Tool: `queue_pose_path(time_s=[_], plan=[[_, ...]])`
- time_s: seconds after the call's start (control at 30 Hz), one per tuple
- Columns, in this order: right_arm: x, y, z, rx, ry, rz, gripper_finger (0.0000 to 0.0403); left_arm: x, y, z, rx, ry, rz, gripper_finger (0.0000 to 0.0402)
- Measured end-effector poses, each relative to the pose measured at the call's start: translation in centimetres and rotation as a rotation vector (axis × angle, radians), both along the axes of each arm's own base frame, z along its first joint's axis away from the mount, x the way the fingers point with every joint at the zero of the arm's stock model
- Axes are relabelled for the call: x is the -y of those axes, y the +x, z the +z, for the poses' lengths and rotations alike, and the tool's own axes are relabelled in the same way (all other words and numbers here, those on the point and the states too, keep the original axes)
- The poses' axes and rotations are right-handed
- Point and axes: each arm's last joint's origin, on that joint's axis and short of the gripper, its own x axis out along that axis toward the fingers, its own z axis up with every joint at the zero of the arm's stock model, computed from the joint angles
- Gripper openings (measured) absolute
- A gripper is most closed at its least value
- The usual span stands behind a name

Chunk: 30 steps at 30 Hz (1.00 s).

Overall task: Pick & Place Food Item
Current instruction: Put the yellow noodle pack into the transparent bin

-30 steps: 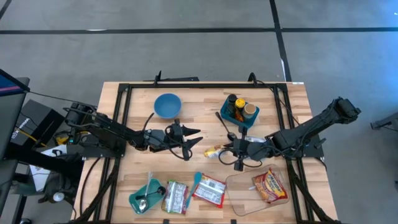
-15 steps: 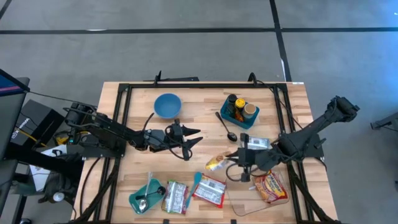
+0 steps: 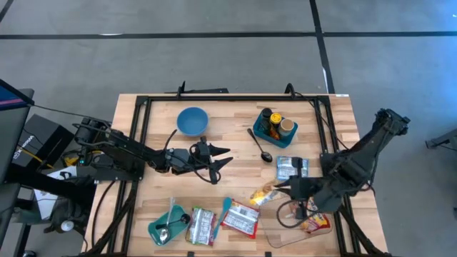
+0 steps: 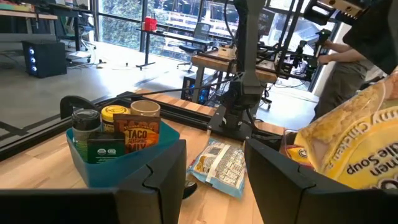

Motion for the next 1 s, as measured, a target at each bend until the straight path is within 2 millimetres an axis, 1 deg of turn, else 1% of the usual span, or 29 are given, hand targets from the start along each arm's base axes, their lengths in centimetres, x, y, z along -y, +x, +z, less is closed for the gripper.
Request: queue_pose_path(time_s=[0.17, 0.47, 0.73, 1.0], plan=[[-0.4, -1.7, 0.3, -0.073, 0.037, -0.025, 0.0000, 0.0, 0.0, 0.0, 0.000, 0.000, 0.000, 0.0159], [-0.9, -4.7, -0.8, -0.186, 0.121, -0.116, 0.0000, 0.0, 0.0, 0.0, 0.000, 0.000, 0.000, 0.0159], [-1.8, -7.2, -1.2, -0.230, 0.306, -0.226, 0.0000, 0.0, 0.0, 0.0, 0.000, 0.000, 0.000, 0.0159], [-2.5, -8.6, -1.3, -0.263, 0.464, -0.293, 0.0000, 0.0, 0.0, 0.0, 0.000, 0.000, 0.001, 0.0159]])
